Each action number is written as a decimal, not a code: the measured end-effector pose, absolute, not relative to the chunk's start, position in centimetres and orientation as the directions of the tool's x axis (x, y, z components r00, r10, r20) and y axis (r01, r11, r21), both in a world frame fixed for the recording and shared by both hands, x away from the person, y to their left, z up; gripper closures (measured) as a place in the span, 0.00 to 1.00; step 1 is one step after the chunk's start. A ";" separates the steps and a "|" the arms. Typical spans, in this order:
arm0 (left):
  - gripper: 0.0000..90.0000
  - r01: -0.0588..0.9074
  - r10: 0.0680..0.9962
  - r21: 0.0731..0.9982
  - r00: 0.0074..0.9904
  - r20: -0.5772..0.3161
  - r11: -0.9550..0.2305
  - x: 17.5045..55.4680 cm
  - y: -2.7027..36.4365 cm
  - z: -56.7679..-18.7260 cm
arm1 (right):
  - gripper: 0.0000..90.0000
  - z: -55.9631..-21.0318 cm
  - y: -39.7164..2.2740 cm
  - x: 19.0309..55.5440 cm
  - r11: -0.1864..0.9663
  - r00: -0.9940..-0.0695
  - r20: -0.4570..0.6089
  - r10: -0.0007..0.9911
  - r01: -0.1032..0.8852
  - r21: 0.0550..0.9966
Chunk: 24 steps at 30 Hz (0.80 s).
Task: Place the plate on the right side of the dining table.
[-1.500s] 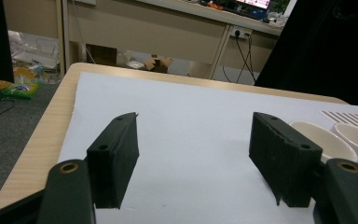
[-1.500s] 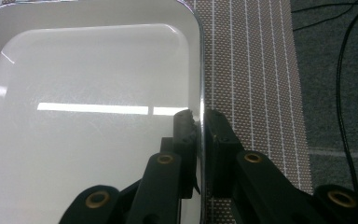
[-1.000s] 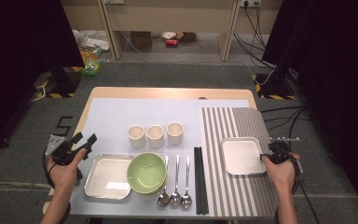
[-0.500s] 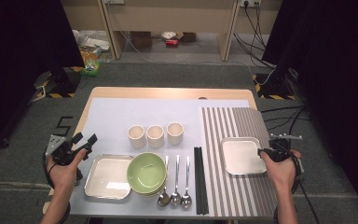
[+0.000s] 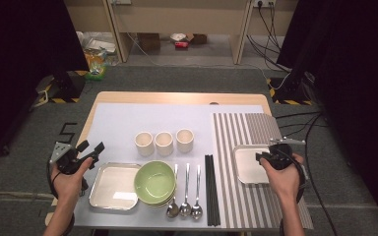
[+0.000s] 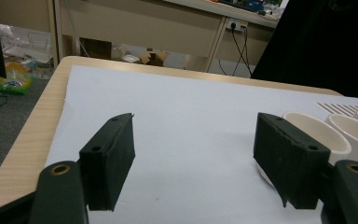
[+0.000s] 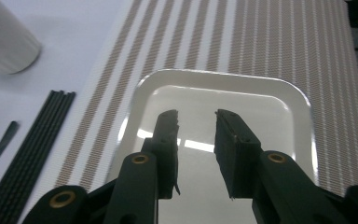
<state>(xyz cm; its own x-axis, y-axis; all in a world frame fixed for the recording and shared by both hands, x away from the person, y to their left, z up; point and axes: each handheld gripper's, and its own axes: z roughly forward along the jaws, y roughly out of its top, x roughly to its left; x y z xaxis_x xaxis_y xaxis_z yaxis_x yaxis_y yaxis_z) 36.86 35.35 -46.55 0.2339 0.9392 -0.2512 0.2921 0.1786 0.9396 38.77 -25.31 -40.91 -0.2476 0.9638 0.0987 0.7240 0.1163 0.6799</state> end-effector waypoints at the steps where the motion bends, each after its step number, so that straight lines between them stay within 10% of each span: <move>1: 0.31 0.292 0.939 0.940 0.234 -0.250 0.178 36.9 35.3 -46.5 | 0.78 -40.8 -24.9 38.7 0.124 -0.260 0.100 0.960 0.721 0.682; 24: 0.31 0.297 0.942 0.941 0.237 -0.239 0.164 36.8 35.2 -46.6 | 0.78 -39.2 -18.6 38.4 0.207 -0.413 0.126 0.902 0.670 0.713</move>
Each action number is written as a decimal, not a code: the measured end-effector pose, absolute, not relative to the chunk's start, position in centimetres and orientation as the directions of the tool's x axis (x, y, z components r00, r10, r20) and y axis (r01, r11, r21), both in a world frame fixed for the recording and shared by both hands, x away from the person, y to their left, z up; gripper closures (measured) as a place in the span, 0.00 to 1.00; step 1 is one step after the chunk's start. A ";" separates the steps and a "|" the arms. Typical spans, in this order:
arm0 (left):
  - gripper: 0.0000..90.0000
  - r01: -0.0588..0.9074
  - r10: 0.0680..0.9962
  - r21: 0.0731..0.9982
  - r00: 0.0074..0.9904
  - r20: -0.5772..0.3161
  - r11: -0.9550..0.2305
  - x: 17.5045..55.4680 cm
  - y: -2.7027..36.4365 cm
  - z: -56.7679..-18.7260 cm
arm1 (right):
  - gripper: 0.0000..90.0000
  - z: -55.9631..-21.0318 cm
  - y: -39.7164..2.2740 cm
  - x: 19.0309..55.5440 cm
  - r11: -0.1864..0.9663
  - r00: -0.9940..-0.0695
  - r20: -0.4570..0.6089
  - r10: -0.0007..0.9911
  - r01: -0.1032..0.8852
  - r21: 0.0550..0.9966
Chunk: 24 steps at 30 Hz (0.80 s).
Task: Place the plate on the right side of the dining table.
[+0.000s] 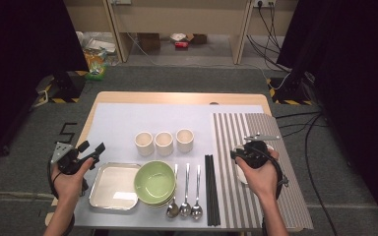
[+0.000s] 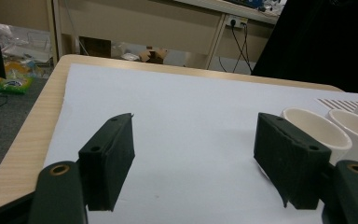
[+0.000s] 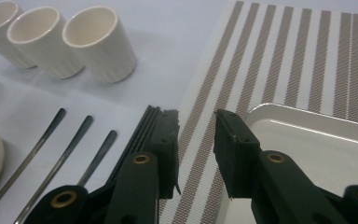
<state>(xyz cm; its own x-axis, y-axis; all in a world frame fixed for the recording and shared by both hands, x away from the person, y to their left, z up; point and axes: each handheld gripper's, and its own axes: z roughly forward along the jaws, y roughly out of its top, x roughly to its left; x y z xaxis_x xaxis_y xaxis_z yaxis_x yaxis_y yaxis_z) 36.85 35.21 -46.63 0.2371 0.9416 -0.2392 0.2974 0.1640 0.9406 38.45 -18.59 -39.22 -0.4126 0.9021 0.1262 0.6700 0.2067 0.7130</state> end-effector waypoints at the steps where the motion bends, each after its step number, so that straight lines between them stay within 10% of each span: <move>1: 0.31 0.297 0.942 0.941 0.237 -0.238 0.163 36.8 35.2 -46.6 | 0.78 -39.2 -18.4 38.4 0.211 -0.417 0.126 0.900 0.671 0.711; 24: 0.32 0.301 0.940 0.941 0.247 -0.234 0.156 36.8 35.0 -46.7 | 0.80 -37.8 -12.0 37.2 0.325 -0.596 0.149 0.789 0.610 0.722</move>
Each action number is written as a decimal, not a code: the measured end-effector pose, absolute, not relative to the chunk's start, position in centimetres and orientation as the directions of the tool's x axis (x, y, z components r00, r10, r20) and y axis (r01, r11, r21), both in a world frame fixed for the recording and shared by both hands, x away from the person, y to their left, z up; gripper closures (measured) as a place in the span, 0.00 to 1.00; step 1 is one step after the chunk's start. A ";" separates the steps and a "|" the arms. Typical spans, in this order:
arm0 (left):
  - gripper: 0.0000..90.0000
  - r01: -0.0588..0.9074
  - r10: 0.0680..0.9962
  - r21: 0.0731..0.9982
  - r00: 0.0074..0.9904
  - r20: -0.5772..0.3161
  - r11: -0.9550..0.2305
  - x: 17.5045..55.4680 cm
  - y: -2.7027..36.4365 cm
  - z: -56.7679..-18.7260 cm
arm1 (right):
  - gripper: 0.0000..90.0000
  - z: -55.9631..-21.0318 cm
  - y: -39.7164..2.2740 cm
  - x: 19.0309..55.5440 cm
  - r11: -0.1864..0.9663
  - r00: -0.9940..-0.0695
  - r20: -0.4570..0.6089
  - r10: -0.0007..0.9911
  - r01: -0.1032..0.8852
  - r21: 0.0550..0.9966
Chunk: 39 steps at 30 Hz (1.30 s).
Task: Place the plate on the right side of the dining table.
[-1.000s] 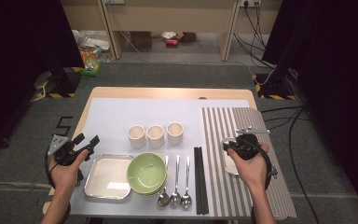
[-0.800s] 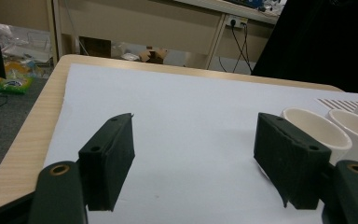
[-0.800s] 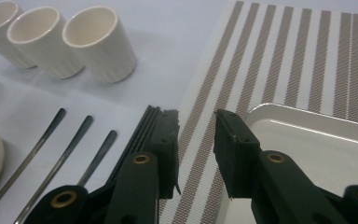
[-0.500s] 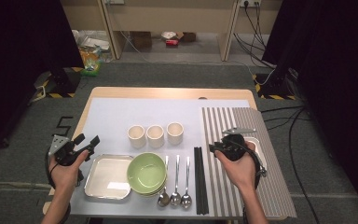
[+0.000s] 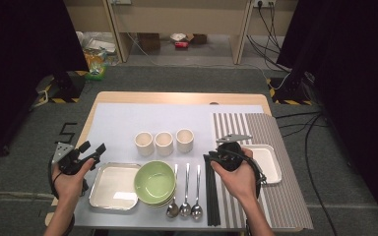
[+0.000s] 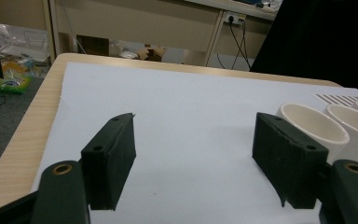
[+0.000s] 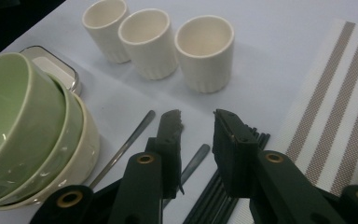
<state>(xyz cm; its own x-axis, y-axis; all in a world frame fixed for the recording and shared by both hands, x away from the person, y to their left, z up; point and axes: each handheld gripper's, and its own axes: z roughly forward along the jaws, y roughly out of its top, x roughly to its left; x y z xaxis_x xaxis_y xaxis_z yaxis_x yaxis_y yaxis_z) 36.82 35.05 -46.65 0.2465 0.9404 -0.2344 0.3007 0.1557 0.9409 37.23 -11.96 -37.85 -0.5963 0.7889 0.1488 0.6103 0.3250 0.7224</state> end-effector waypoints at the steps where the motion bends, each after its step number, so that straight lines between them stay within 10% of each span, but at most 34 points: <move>1: 0.32 0.300 0.940 0.941 0.246 -0.236 0.157 36.8 35.1 -46.6 | 0.79 -37.8 -11.7 37.2 0.327 -0.602 0.147 0.785 0.604 0.727; 39: 0.32 0.295 0.939 0.943 0.251 -0.235 0.157 36.8 35.1 -46.5 | 0.75 -36.2 -5.7 35.8 0.396 -0.726 0.178 0.664 0.544 0.740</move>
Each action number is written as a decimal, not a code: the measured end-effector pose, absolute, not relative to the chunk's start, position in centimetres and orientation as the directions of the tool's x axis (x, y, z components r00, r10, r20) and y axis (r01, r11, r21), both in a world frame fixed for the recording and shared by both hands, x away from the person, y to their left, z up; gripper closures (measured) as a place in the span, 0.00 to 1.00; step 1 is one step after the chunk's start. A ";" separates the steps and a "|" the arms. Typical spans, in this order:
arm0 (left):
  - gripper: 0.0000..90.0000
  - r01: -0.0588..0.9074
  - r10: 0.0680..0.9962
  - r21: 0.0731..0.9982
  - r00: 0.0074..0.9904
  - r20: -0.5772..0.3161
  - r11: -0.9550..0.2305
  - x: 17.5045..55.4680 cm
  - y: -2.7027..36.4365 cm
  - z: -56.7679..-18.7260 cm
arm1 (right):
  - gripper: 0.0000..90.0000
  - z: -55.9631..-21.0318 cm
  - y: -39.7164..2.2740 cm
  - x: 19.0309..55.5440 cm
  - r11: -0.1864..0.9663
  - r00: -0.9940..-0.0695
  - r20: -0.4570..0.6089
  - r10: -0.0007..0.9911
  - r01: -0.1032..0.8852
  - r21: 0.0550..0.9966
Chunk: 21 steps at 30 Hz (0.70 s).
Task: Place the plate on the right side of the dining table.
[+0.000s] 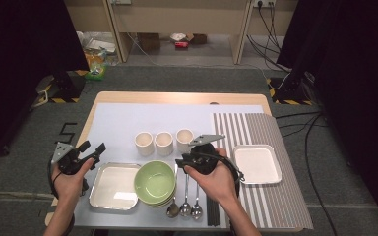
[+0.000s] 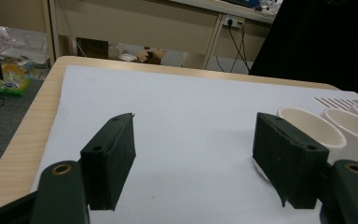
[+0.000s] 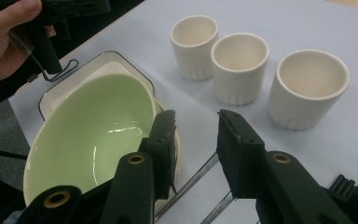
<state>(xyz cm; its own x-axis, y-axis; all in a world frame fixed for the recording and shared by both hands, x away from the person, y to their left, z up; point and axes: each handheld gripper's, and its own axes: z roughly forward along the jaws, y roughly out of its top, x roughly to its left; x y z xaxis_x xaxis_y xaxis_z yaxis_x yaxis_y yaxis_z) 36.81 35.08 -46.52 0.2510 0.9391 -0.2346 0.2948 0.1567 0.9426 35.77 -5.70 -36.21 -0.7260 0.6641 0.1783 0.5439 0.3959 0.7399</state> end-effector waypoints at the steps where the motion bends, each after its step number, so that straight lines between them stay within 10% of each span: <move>1: 0.32 0.295 0.939 0.943 0.251 -0.234 0.156 36.8 35.1 -46.5 | 0.74 -36.2 -5.6 35.7 0.394 -0.727 0.182 0.663 0.544 0.741; 21: 0.32 0.294 0.940 0.943 0.248 -0.235 0.158 36.8 35.1 -46.5 | 0.74 -36.1 -3.9 35.5 0.447 -0.745 0.185 0.641 0.558 0.699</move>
<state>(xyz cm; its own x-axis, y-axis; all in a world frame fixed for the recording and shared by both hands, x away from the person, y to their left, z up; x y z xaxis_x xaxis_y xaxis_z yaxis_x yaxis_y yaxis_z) 36.82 35.13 -46.49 0.2483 0.9397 -0.2353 0.2943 0.1582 0.9425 35.48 -3.95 -36.12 -0.7451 0.6409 0.1847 0.5577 0.4469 0.6995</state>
